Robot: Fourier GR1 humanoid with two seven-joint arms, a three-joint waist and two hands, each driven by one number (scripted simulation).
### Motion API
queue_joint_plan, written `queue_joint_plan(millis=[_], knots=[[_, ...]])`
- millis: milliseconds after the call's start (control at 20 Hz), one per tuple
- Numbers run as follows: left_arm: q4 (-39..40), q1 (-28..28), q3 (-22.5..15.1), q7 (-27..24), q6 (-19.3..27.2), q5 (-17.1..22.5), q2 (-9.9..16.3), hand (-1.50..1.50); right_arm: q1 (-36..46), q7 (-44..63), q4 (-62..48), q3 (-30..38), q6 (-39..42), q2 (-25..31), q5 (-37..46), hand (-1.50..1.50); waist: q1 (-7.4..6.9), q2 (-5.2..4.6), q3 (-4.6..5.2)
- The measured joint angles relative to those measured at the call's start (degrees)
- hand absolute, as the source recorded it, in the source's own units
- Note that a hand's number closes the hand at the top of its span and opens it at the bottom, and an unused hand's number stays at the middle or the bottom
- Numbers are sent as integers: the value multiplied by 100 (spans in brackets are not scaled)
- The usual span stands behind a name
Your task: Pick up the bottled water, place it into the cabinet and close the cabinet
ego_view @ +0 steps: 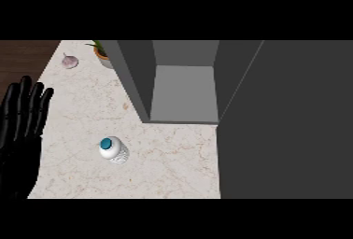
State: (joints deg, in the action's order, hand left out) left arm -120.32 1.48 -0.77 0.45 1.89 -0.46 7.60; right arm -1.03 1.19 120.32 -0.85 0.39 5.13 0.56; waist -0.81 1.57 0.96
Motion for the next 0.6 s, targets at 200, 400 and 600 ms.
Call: queue_joint_plan(millis=[200,400,600], knots=[[-55,-8,-273,-206,-652,536,118,-150,-114,-47,253,-6,141,109,-28,-150,96,-88,-57],[137,264,-892,83,-1318,1318,106,-150,-396,127,270,-259,256,-95,-413,-150,183,-158,-83],[276,767,-1088,781,-1668,2204,236,-150,-832,550,345,-443,392,-311,-1124,-150,158,-160,-93]])
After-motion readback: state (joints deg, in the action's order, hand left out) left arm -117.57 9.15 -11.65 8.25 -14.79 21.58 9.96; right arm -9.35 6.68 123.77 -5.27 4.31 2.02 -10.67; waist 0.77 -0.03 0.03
